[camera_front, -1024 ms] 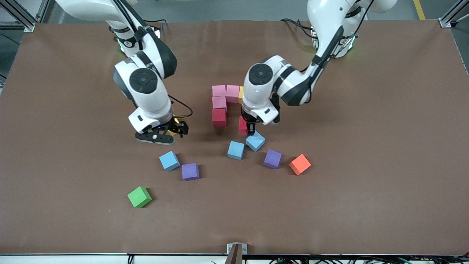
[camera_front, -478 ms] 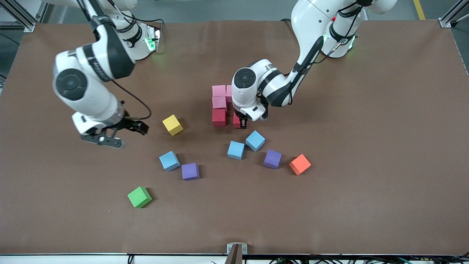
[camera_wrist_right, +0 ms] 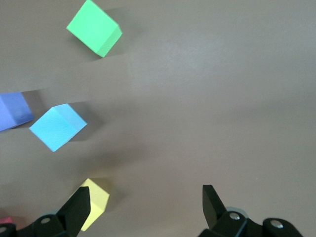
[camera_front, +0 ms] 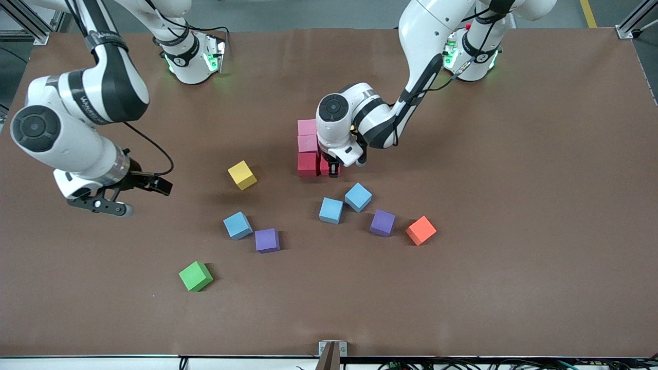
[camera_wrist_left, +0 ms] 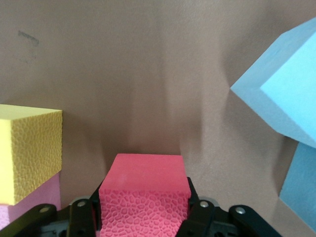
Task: Arrange 11 blocks into digit 3
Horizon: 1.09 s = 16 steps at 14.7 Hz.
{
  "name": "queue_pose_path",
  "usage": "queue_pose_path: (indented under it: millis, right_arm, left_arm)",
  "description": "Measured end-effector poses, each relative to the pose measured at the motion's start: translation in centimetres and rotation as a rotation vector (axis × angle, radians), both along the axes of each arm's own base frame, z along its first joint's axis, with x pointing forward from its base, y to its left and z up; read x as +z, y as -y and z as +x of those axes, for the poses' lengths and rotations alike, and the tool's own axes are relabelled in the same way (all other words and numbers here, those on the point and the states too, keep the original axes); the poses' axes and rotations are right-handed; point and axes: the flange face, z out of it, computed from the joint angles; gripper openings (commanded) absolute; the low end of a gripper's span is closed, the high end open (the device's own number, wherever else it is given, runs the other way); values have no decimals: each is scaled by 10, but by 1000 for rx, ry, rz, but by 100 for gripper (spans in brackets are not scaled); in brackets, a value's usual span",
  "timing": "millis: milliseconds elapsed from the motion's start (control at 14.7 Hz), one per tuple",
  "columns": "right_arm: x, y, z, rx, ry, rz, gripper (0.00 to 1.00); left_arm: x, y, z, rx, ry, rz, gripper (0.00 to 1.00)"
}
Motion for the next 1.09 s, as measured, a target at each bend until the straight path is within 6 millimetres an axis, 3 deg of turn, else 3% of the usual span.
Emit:
queue_pose_path:
  millis: [341, 546, 955, 1024, 1092]
  right_arm:
    - [3, 56, 8, -53, 8, 7, 100]
    - [-7, 82, 11, -84, -6, 4, 100]
    - [-20, 89, 15, -63, -11, -30, 100]
    - [-21, 90, 16, -63, -10, -29, 100]
    - [-21, 90, 16, -63, -8, -29, 94]
  left_arm:
    - [1, 2, 3, 2, 5, -6, 34]
    - [0, 5, 3, 0, 5, -8, 35]
    - [-1, 10, -3, -10, 5, -9, 39]
    - [-1, 10, -3, -10, 5, -8, 44]
    - [-1, 10, -3, -10, 5, -8, 55]
